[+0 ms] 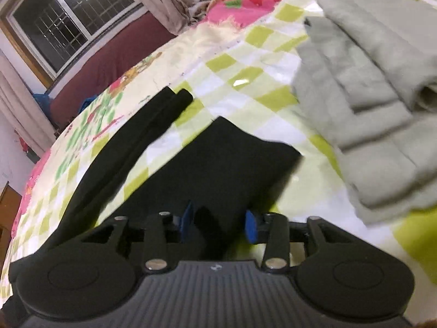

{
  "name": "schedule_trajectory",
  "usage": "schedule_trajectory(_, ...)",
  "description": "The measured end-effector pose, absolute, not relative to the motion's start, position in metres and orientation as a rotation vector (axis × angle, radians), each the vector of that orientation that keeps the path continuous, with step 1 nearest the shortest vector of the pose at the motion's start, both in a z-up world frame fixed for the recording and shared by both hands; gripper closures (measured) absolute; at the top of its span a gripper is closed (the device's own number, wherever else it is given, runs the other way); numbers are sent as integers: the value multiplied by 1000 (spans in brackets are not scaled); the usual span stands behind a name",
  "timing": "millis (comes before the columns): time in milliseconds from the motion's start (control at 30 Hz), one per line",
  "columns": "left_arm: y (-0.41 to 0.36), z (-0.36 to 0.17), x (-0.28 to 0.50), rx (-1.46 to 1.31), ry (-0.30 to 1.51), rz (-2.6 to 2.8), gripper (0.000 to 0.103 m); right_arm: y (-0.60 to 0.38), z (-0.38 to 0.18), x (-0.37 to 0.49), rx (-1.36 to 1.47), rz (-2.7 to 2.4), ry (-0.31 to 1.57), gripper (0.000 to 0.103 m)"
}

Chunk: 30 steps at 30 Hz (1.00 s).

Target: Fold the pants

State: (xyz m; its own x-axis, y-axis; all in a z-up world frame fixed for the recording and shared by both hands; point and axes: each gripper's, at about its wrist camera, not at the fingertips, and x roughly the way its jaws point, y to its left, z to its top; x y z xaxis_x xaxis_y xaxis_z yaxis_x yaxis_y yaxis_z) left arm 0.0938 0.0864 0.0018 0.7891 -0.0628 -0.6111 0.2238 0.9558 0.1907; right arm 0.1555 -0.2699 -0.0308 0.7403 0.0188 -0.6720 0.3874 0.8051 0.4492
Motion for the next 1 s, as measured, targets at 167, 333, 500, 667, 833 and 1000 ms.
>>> schedule_trajectory(167, 73, 6, 92, 257, 656, -210, 56, -295, -14, 147, 667, -196, 688, 99)
schedule_trajectory(333, 57, 9, 77, 246, 647, -285, 46, -314, 38, 84, 548, -211, 597, 99)
schedule_trajectory(500, 36, -6, 74, 360, 725, -274, 43, -329, 5, 89, 403, -335, 802, 90)
schedule_trajectory(667, 39, 34, 47, 458, 683, -197, 42, -318, 30, 63, 312, -350, 671, 84)
schedule_trajectory(833, 50, 55, 48, 440, 666, -128, 40, -303, 45, 39, 304, -203, 616, 84)
schedule_trajectory(1000, 92, 60, 58, 374, 659, -66, 40, -254, 52, 47, 224, 34, 681, 79)
